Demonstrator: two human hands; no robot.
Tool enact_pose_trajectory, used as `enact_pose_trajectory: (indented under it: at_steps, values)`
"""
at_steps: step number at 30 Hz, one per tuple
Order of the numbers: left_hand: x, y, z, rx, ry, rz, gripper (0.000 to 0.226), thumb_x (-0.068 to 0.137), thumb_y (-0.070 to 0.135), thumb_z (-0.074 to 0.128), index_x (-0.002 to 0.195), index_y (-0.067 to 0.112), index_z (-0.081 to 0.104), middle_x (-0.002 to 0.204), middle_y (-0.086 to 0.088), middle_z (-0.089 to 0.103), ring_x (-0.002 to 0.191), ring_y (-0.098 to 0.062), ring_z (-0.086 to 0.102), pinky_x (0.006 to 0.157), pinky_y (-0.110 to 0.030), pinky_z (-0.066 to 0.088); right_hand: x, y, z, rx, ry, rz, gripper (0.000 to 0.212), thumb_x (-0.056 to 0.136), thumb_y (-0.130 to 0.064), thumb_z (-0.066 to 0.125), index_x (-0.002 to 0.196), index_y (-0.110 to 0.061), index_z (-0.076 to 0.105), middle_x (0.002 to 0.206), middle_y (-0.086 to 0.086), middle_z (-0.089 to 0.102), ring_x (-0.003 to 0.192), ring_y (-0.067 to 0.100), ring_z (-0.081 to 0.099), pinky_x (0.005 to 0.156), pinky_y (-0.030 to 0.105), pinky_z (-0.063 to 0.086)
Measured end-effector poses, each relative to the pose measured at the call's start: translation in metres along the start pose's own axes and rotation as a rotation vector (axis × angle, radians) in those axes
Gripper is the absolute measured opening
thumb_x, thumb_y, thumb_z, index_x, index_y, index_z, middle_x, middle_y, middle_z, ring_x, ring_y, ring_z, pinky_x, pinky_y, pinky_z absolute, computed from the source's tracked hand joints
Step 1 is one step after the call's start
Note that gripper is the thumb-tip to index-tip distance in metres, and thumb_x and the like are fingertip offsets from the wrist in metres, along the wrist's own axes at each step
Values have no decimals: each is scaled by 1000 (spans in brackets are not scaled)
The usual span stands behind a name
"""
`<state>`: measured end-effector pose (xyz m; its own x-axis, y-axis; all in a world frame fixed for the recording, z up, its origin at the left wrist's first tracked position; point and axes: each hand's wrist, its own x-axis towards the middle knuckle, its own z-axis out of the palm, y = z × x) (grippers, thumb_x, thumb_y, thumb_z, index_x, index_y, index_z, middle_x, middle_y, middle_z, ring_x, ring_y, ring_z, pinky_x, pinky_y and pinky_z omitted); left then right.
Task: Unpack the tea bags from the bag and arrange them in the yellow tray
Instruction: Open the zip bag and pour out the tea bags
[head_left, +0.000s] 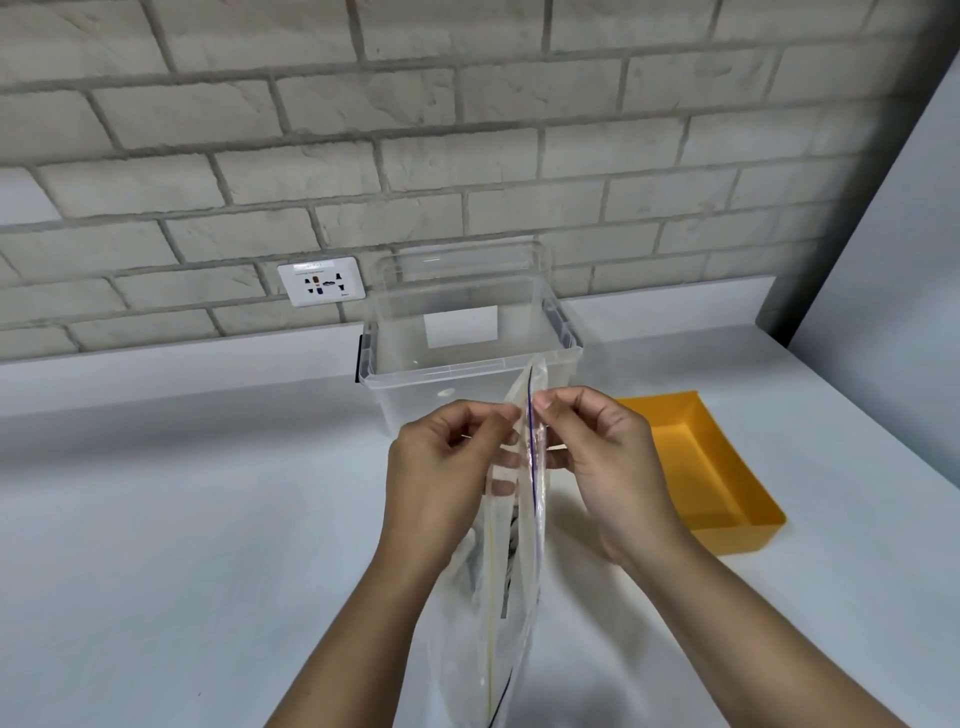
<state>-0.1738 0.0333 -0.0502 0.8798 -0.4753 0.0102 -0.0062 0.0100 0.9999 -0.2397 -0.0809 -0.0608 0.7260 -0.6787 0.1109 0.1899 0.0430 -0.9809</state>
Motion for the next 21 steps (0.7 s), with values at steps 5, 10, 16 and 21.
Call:
enact_pose_trajectory:
  at_steps: [5,10,16,21]
  values:
    - [2,-1,0,60,-28,22,13,95,19,65,90,17,77,69,2,70,62,-11,66,55,-29,58,1,1,0,-58,-29,-8,15,94,-15,58,87,-6,68,81,16,70,71,28,68,69,38,59]
    - [6,1,-5,-78,26,-45,18,97,11,59,86,11,74,66,3,66,60,-12,63,53,-26,57,3,-8,0,318,-24,150,22,98,-7,46,82,-4,60,72,10,63,65,21,62,62,35,59]
    - [7,2,-4,-87,33,-37,17,97,11,59,93,10,75,71,-2,67,62,-14,66,56,-29,58,-1,-3,1,34,-101,48,15,93,-14,60,92,0,61,76,9,61,67,19,59,68,39,57]
    - [4,0,-12,-61,51,-7,13,94,13,64,100,14,75,76,2,68,68,-14,66,63,-32,61,-12,9,-4,-99,-121,73,21,92,-22,63,83,-3,60,68,4,61,52,18,48,43,25,39]
